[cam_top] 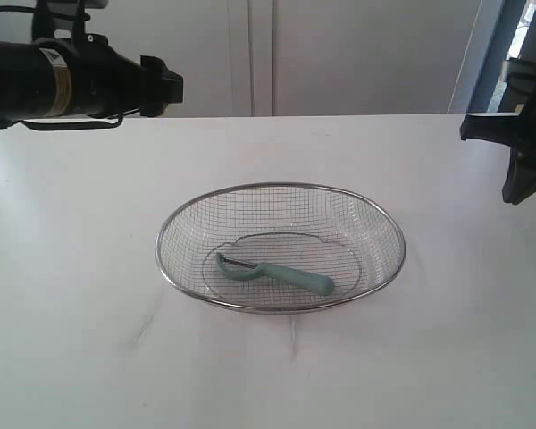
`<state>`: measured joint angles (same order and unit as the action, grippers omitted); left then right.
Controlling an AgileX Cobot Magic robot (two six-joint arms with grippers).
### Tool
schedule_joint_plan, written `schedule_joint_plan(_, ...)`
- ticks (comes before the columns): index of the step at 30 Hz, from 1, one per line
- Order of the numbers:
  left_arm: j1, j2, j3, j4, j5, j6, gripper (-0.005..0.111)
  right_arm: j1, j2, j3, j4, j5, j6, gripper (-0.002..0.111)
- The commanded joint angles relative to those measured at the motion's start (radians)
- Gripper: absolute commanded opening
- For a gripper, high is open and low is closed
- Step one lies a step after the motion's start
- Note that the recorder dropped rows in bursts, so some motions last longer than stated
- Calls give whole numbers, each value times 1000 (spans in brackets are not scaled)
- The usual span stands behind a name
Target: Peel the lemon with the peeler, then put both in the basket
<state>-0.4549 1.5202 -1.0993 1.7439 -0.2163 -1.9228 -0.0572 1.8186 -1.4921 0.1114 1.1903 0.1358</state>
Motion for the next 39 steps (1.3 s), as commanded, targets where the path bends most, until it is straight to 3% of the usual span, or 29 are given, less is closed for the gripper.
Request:
schedule_joint_plan(1, 4, 7, -34, 1, 114, 62, 0, -4, -12, -9, -5, -6, 3, 0)
schedule_joint_plan(11, 4, 34, -82, 1, 499, 886, 0, -4, -12, -9, -5, -12, 3, 0)
schedule_joint_plan(15, 4, 42, -82, -7, 693, 968, 0, -4, -12, -9, -5, -12, 3, 0)
schedule_joint_plan(23, 4, 50, -82, -502, 907, 1275, 0, -4, -12, -9, 23, -11, 3, 0)
schedule_joint_plan(33, 4, 64, -103, -1136, 962, 1648, 0, -4, -12, -9, 31, -11, 3, 0)
schedule_joint_plan(39, 4, 74, -319, -1464, 1209, 1906, 0, -4, -12, -9, 31, -11, 3, 0)
